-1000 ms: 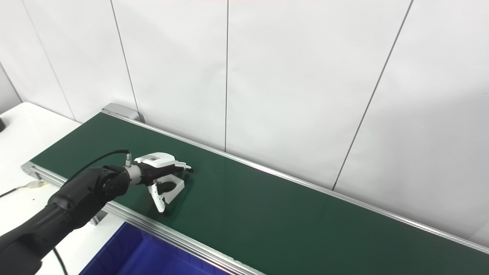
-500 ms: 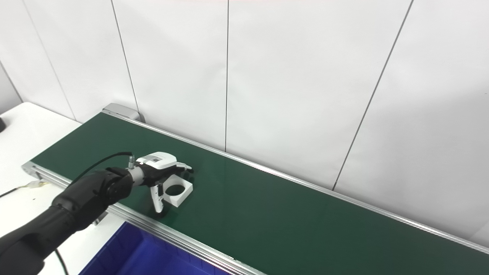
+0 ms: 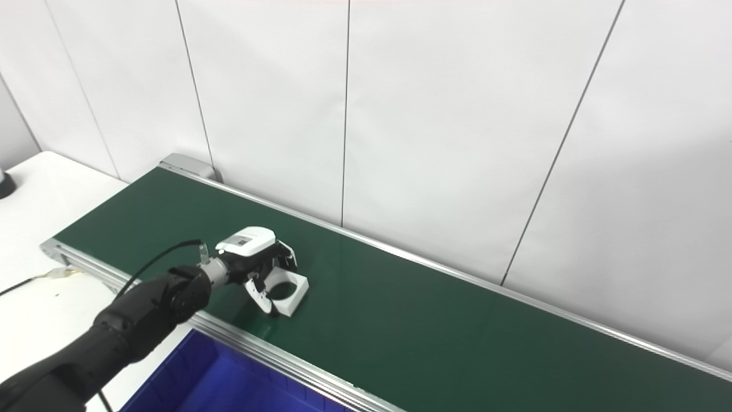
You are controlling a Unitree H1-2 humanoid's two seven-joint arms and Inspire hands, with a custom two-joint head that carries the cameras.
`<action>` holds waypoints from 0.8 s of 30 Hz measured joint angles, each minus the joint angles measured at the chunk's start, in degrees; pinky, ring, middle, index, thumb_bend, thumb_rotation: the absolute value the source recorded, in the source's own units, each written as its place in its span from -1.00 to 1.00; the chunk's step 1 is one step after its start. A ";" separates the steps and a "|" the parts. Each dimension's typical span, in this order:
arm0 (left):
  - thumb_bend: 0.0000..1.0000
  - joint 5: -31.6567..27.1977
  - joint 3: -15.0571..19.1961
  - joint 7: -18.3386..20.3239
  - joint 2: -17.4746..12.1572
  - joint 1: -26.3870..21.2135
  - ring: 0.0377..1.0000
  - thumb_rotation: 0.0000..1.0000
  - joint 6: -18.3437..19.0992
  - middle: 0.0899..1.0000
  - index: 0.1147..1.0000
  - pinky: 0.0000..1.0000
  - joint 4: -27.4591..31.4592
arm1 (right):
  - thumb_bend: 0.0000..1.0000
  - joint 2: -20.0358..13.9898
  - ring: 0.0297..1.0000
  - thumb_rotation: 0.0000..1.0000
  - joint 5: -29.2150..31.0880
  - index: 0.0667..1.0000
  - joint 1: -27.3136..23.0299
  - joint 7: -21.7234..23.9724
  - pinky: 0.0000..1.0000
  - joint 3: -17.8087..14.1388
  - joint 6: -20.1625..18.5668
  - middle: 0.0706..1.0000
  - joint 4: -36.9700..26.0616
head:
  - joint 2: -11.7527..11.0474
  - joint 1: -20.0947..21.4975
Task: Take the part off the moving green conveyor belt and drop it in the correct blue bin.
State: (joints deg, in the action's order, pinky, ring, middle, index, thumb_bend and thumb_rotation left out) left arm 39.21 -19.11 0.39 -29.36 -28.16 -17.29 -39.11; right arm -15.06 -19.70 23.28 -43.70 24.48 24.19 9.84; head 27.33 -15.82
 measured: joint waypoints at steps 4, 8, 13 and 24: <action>0.00 -1.61 1.46 -0.37 0.05 1.08 -0.20 -1.00 -1.47 -0.10 -0.11 -0.20 1.60 | -0.35 0.62 0.65 -0.38 -0.11 0.80 0.11 0.08 0.53 -0.24 0.00 0.77 -0.26 | 1.58 3.61; 0.00 -6.01 4.86 -0.34 -0.89 3.95 -0.19 -1.00 -4.68 -0.12 -0.11 -0.20 6.90 | -0.41 0.64 0.70 -0.54 1.17 0.82 1.09 1.94 0.68 0.69 0.03 0.78 -3.28 | 4.48 11.58; 0.00 -13.95 7.02 -0.36 -3.91 7.75 -0.20 -1.00 -7.53 -0.14 -0.09 -0.22 14.00 | -0.09 2.20 0.51 -0.12 -1.22 0.67 1.40 2.73 0.42 0.21 0.03 0.61 -4.12 | 9.48 27.21; 0.00 -28.01 4.80 -1.54 -5.49 14.04 -0.14 -1.00 -8.25 -0.13 -0.14 -0.21 27.22 | 0.33 8.73 0.44 -0.08 -4.95 0.59 4.73 9.90 0.35 -5.03 0.02 0.56 -10.63 | 16.60 38.13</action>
State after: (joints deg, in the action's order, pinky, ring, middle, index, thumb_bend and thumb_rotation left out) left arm 11.20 -14.31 -1.16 -34.86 -14.12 -25.55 -11.89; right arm -6.33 -24.66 28.01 -33.80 19.44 24.21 -0.79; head 43.93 22.31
